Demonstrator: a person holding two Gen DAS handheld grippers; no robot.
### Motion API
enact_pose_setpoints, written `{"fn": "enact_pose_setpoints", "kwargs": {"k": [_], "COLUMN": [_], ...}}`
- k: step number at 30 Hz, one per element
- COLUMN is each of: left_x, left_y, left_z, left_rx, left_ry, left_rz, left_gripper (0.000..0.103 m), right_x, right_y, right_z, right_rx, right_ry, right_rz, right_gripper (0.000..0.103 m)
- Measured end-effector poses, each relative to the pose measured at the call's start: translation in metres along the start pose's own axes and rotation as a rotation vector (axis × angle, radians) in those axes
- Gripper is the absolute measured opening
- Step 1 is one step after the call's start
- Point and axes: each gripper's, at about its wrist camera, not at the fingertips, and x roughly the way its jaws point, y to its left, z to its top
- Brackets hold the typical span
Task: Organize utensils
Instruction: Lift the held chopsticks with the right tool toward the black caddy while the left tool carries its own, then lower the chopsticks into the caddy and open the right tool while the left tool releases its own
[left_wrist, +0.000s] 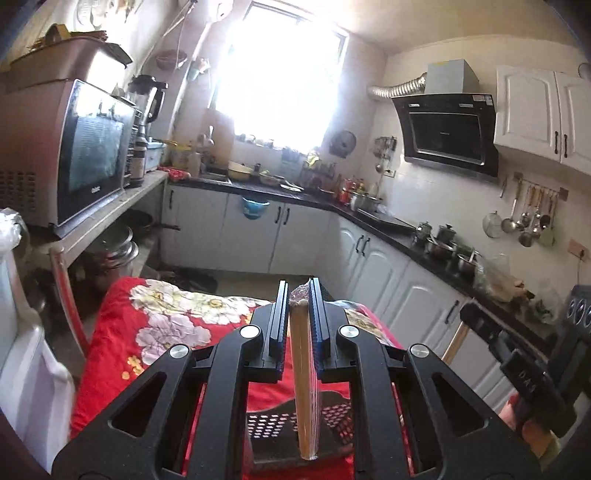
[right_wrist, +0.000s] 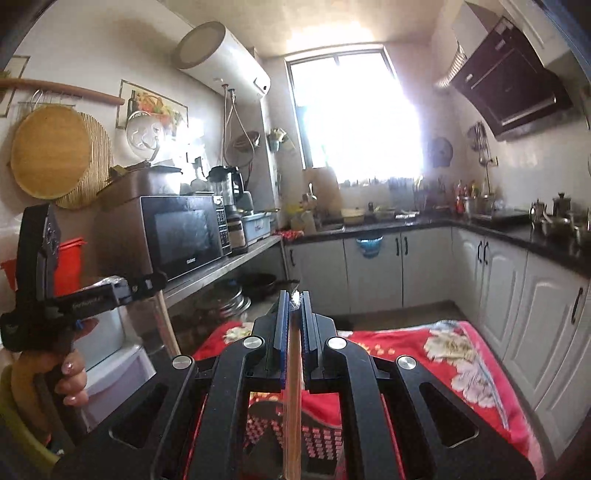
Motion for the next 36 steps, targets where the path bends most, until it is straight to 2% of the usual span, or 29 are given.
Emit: {"fn": "enact_pose_setpoints", "kwargs": {"k": [10, 18, 24, 36], "left_x": [0.027, 0.049, 0.057, 0.057], "left_y": [0.015, 0.021, 0.023, 0.029], "left_z": [-0.021, -0.053, -0.074, -0.090], "left_rx": [-0.002, -0.009, -0.001, 0.001], "left_ry": [-0.002, 0.018, 0.041, 0.064], "left_rz": [0.051, 0.068, 0.073, 0.097], "left_gripper": [0.007, 0.007, 0.007, 0.008], "right_x": [0.040, 0.064, 0.067, 0.055], "right_y": [0.007, -0.005, -0.018, -0.032], "right_z": [-0.022, -0.054, -0.077, -0.091], "right_rx": [-0.060, -0.035, 0.010, 0.067], "right_ry": [0.016, 0.065, 0.092, 0.124], "right_rz": [-0.049, -0.072, -0.080, -0.103], "right_gripper": [0.006, 0.006, 0.006, 0.009]}}
